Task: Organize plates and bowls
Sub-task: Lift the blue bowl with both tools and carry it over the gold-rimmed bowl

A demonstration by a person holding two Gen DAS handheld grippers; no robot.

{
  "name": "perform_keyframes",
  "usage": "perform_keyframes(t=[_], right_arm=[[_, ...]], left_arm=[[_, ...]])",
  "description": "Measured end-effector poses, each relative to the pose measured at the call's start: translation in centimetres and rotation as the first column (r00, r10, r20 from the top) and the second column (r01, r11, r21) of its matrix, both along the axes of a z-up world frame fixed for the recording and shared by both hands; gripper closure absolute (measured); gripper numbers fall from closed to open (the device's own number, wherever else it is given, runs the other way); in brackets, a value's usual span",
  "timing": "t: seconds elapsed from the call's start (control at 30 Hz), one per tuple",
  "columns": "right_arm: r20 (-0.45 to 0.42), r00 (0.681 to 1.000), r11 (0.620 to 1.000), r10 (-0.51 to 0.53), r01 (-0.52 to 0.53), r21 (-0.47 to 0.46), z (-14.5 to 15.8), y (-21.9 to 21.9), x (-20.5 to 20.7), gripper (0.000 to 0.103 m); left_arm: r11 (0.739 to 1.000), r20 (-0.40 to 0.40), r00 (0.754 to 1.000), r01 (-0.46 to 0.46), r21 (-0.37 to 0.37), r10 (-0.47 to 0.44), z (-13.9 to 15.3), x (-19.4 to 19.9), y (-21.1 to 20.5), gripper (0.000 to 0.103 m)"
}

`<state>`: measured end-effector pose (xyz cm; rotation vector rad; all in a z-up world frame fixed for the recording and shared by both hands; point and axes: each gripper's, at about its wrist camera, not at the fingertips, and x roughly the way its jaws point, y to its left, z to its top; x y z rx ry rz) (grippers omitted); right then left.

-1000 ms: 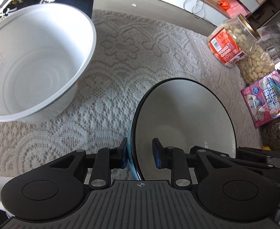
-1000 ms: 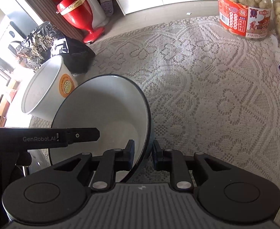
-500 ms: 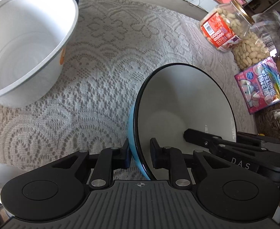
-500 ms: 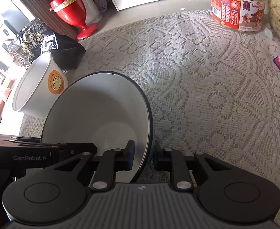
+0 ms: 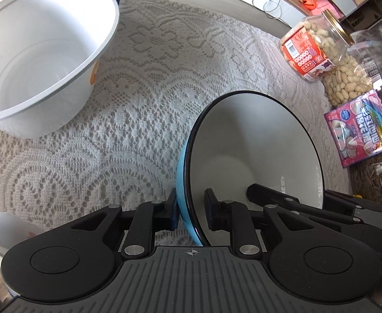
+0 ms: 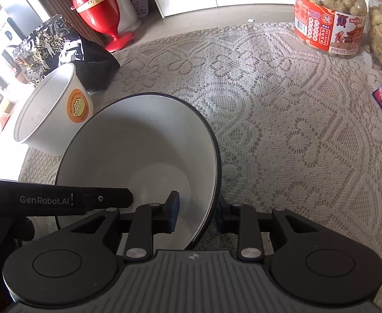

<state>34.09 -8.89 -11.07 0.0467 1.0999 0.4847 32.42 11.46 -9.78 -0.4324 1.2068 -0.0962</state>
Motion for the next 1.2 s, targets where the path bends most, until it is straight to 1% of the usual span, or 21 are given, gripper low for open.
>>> perform_keyframes(t=[0.07, 0.13, 0.2, 0.27, 0.37, 0.43, 0.57, 0.63, 0.7, 0.73, 0.8, 0.9, 0.97, 1.03, 1.13, 1.2], right_arm=[[0.0, 1.0, 1.0, -0.001, 0.001, 0.001, 0.0, 0.0, 0.0, 0.072], [-0.007, 1.0, 1.0, -0.005, 0.005, 0.01, -0.1, -0.1, 0.3, 0.072], [-0.024, 1.0, 1.0, -0.012, 0.012, 0.027, -0.1, -0.2, 0.7, 0.072], [-0.033, 0.999, 0.999, -0.021, 0.022, 0.039, -0.2, -0.2, 1.0, 0.072], [-0.016, 1.0, 1.0, -0.021, 0.021, 0.016, -0.1, 0.3, 1.1, 0.072], [-0.016, 1.0, 1.0, -0.027, 0.027, 0.013, -0.1, 0.4, 1.2, 0.071], [-0.036, 0.999, 0.999, -0.03, 0.031, 0.017, -0.1, 0.0, 1.4, 0.071], [-0.022, 0.999, 1.0, -0.031, 0.031, 0.004, 0.4, -0.1, 1.4, 0.071], [0.011, 0.999, 0.999, -0.039, 0.039, -0.003, 1.0, -0.3, 1.3, 0.071], [0.023, 0.999, 0.999, -0.042, 0.042, -0.004, 1.2, -0.3, 1.4, 0.071], [0.026, 0.999, 0.999, -0.044, 0.044, 0.012, 1.2, -0.5, 1.6, 0.071], [-0.019, 0.999, 0.998, -0.033, 0.034, 0.053, 0.5, -0.5, 2.0, 0.071], [-0.033, 0.999, 0.998, -0.03, 0.032, 0.063, 0.1, -0.5, 2.1, 0.071], [-0.033, 0.999, 0.997, -0.034, 0.036, 0.07, -0.1, -0.7, 2.2, 0.075], [-0.048, 0.998, 0.996, -0.039, 0.043, 0.08, 0.0, -1.1, 2.2, 0.08], [-0.036, 0.999, 0.997, -0.033, 0.036, 0.076, 0.5, -1.2, 1.9, 0.08]], left_arm=[[0.999, 0.017, 1.0, 0.015, 0.032, -0.016, 0.1, -0.2, -0.7, 0.079], [0.999, 0.021, 1.0, 0.018, 0.044, -0.019, 0.2, -0.2, -1.1, 0.078], [0.999, 0.011, 1.0, 0.007, 0.035, -0.007, 0.1, 0.0, -0.9, 0.078], [1.0, -0.017, 1.0, -0.023, 0.006, 0.023, 0.0, 0.5, -0.5, 0.078], [0.998, -0.048, 0.997, -0.062, -0.016, 0.061, -0.1, 0.8, -0.1, 0.078], [0.998, -0.054, 0.996, -0.069, -0.009, 0.069, -0.1, 0.8, -0.2, 0.078], [0.999, -0.043, 0.998, -0.046, 0.02, 0.047, 0.0, 0.7, -0.8, 0.079], [0.999, -0.051, 0.997, -0.05, 0.014, 0.05, 0.0, 0.7, -0.7, 0.079], [0.999, -0.066, 0.996, -0.053, 0.001, 0.053, 0.0, 0.8, -0.4, 0.082], [0.998, -0.072, 0.996, -0.058, -0.01, 0.057, -0.1, 1.0, -0.2, 0.085], [0.998, -0.069, 0.996, -0.055, -0.012, 0.054, -0.1, 1.0, -0.2, 0.085], [0.999, -0.045, 0.999, -0.03, 0.015, 0.031, 0.2, 0.8, -0.5, 0.085], [0.999, -0.019, 1.0, -0.01, 0.031, 0.01, 0.5, 0.7, -0.7, 0.085], [1.0, 0.002, 1.0, 0.003, 0.026, -0.003, 0.6, 0.7, -0.6, 0.085], [1.0, 0.003, 1.0, 0.005, 0.005, -0.005, 0.7, 0.6, 0.0, 0.085], [1.0, 0.002, 1.0, 0.013, 0.011, -0.014, 0.9, 0.4, 0.0, 0.085]])
